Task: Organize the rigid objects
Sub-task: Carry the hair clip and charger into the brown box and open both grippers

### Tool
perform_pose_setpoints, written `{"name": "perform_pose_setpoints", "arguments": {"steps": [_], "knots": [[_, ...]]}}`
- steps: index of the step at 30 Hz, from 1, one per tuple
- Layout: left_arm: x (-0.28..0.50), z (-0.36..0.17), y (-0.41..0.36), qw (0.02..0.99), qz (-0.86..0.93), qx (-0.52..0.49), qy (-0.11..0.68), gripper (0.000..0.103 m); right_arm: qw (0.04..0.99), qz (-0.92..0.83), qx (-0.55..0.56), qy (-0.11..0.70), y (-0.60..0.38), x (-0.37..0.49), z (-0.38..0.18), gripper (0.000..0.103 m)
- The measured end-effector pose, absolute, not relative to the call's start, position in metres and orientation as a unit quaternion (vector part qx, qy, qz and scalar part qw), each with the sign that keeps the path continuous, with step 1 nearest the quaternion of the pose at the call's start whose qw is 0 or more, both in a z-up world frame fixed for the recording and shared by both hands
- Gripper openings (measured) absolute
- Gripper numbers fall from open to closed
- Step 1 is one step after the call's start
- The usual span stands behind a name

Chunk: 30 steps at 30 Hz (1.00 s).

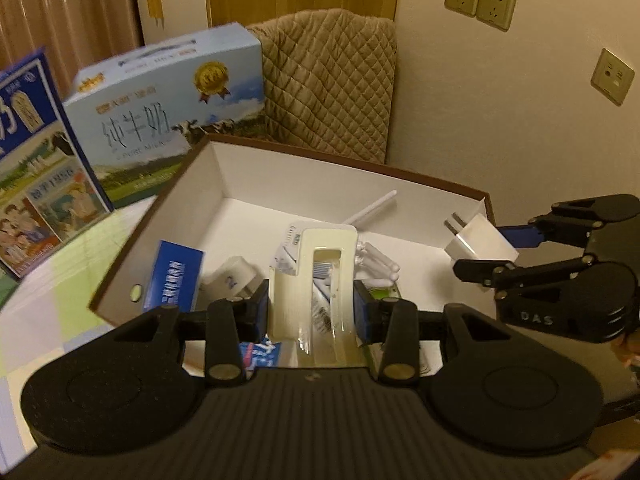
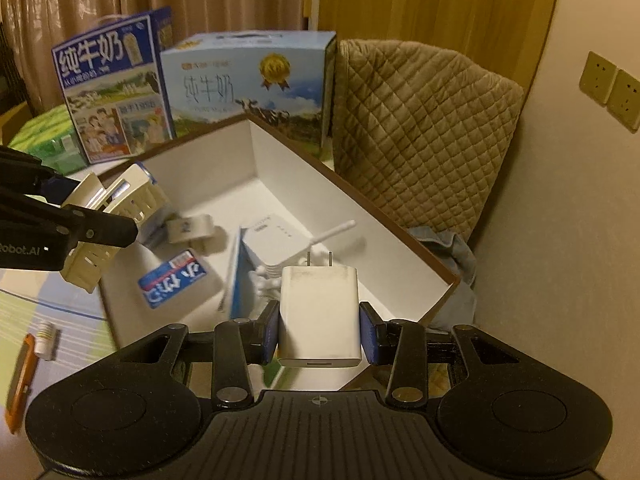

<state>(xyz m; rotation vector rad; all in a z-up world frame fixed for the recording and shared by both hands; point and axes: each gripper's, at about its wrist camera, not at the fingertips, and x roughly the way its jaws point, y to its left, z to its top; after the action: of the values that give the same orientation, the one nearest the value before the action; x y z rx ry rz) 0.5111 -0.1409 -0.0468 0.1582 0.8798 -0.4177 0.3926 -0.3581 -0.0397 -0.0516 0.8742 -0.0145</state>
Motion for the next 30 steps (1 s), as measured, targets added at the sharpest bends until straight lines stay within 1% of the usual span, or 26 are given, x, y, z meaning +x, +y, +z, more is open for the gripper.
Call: {"name": "perform_pose_setpoints", "arguments": {"steps": [7,13,26,28,29,30], "knots": [[0.537,-0.074,-0.156,0.863,-0.187,0.064,0.465,0.036,0.893,0.004,-0.038,0.448,-0.372,0.416,-0.055,0.037],[0.550,-0.097,-0.167,0.847,-0.169,0.075,0.498,0.036,0.879,0.008,-0.062,0.472,-0.380,0.437,-0.070,0.038],[0.566,-0.129,-0.170,0.815,-0.160,0.076,0.552,0.036,0.852,0.021,-0.098,0.513,-0.385,0.460,-0.091,0.037],[0.566,-0.133,-0.168,0.811,-0.163,0.075,0.557,0.038,0.848,0.022,-0.101,0.520,-0.385,0.462,-0.094,0.038],[0.566,-0.134,-0.168,0.810,-0.162,0.077,0.558,0.044,0.846,0.023,-0.103,0.523,-0.386,0.463,-0.095,0.038],[0.566,-0.135,-0.168,0.811,-0.162,0.079,0.557,0.044,0.844,0.022,-0.105,0.526,-0.387,0.464,-0.096,0.038]]}}
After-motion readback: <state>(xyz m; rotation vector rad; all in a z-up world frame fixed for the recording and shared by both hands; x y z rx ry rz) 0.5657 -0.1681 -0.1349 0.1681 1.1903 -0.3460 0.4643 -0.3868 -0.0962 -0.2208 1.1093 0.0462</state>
